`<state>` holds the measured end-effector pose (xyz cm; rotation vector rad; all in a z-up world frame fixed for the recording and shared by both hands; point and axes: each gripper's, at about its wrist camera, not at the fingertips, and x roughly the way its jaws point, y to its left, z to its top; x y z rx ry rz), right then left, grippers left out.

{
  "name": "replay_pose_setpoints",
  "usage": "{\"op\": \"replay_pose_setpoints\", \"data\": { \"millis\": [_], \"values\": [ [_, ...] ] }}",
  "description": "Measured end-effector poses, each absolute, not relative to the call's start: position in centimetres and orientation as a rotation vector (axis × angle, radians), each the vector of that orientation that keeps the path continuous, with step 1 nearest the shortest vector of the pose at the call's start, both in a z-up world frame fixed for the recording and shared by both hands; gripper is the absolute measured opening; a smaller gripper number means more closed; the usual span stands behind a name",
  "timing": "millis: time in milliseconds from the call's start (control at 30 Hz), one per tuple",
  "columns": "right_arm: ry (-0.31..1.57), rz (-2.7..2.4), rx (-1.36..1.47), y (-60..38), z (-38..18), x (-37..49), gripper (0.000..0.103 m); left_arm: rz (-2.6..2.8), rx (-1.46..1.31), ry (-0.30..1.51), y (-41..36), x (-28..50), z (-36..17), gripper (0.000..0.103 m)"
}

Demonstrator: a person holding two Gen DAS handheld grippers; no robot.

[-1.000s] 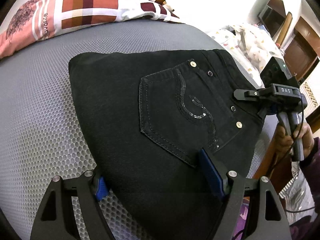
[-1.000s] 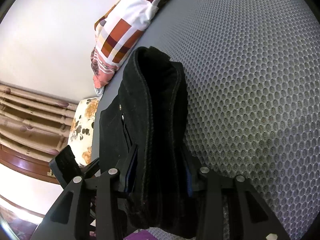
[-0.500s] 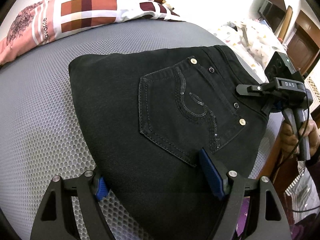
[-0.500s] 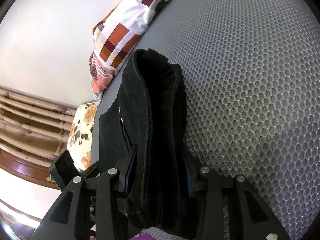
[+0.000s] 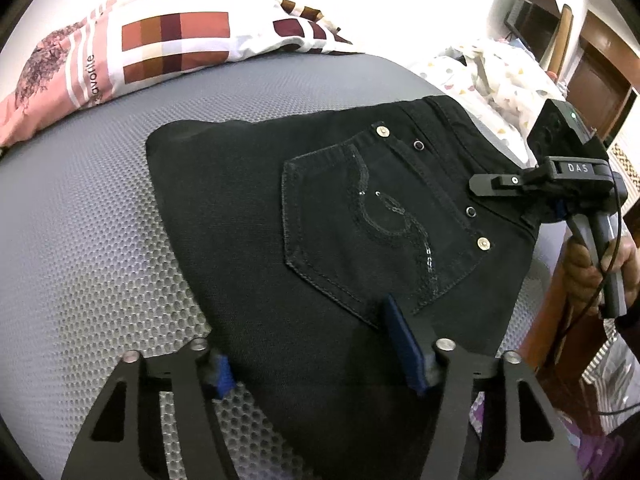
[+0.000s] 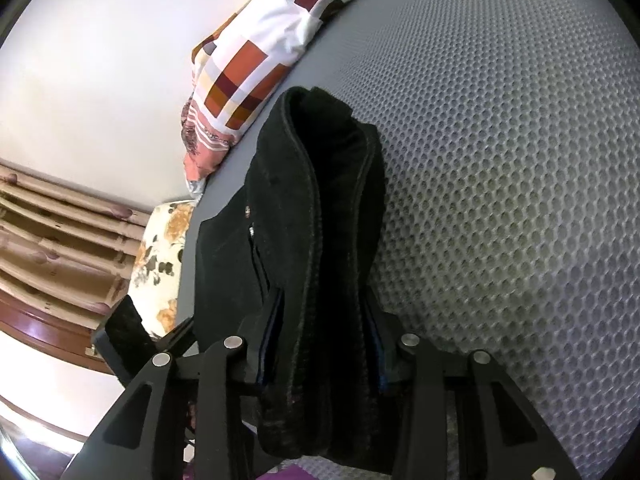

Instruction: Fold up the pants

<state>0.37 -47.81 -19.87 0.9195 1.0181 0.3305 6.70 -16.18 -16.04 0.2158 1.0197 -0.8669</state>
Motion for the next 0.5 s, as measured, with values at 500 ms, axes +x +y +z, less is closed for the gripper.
{"op": "replay_pose_setpoints", "data": {
  "millis": [500],
  "values": [
    [0.981,0.451,1.029,-42.3,-20.9,-2.2,0.036,-0.828,0.178,1.087,-10.1,6.6,-15.6,0.05]
  ]
}}
